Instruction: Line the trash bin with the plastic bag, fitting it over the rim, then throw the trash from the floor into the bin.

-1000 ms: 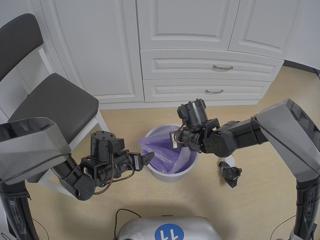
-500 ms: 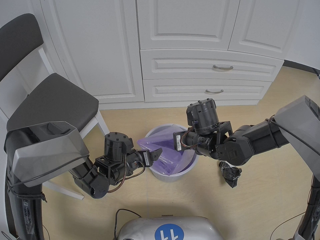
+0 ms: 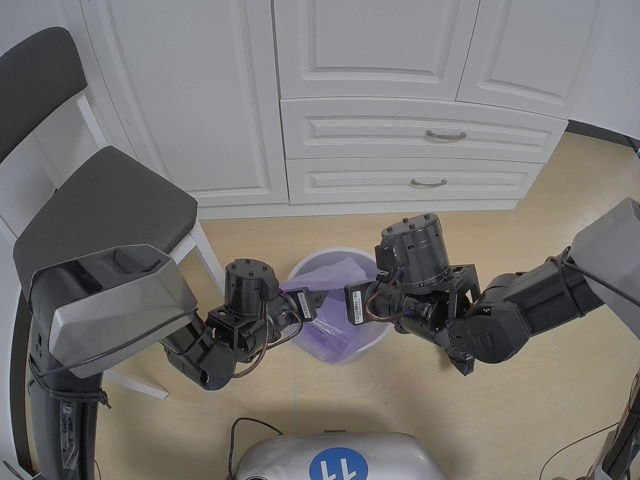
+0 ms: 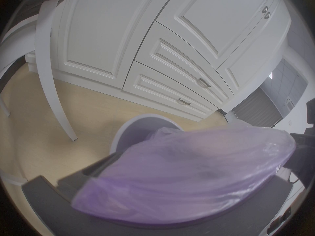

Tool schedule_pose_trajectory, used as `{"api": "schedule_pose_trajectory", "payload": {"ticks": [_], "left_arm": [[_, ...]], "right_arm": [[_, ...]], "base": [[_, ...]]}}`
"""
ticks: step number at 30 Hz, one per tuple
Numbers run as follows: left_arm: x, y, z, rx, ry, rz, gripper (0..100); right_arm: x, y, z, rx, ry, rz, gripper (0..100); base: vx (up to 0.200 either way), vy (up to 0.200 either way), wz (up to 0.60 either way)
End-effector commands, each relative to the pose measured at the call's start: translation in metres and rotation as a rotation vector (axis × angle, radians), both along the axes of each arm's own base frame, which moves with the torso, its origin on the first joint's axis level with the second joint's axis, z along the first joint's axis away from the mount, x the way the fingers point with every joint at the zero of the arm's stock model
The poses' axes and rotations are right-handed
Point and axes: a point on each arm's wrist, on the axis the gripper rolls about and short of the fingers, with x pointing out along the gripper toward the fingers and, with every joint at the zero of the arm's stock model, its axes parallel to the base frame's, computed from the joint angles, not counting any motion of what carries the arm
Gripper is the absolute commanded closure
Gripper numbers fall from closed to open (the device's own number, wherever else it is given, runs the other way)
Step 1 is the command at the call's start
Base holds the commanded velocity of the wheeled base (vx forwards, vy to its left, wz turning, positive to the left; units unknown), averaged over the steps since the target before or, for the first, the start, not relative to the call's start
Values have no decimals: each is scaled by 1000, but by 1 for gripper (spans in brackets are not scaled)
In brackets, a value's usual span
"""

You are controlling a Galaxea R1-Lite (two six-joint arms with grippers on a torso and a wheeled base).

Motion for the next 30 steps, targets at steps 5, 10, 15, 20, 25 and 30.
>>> {"api": "schedule_pose_trajectory", "payload": {"ticks": [5,10,15,20,25,30], "left_arm": [[-4,7,7,8,-5,3,100],[-3,18,14,17,-20,18,100],[4,30,9,69,-34,33,100],[2,39,9,114,-45,35,100],[-2,46,9,163,-57,23,100],[-16,36,11,154,-44,-56,100]], "right_arm": [[8,-20,-5,3,-3,-44,100],[35,-43,-13,6,10,-99,100],[79,-66,-23,23,5,-162,100],[118,-77,-30,36,-26,-183,100],[141,-73,-28,74,-67,-157,100],[156,-64,-26,114,-106,-108,100]], "base": [[0,0,0],[0,0,0],[0,0,0],[0,0,0],[0,0,0],[0,0,0]]}}
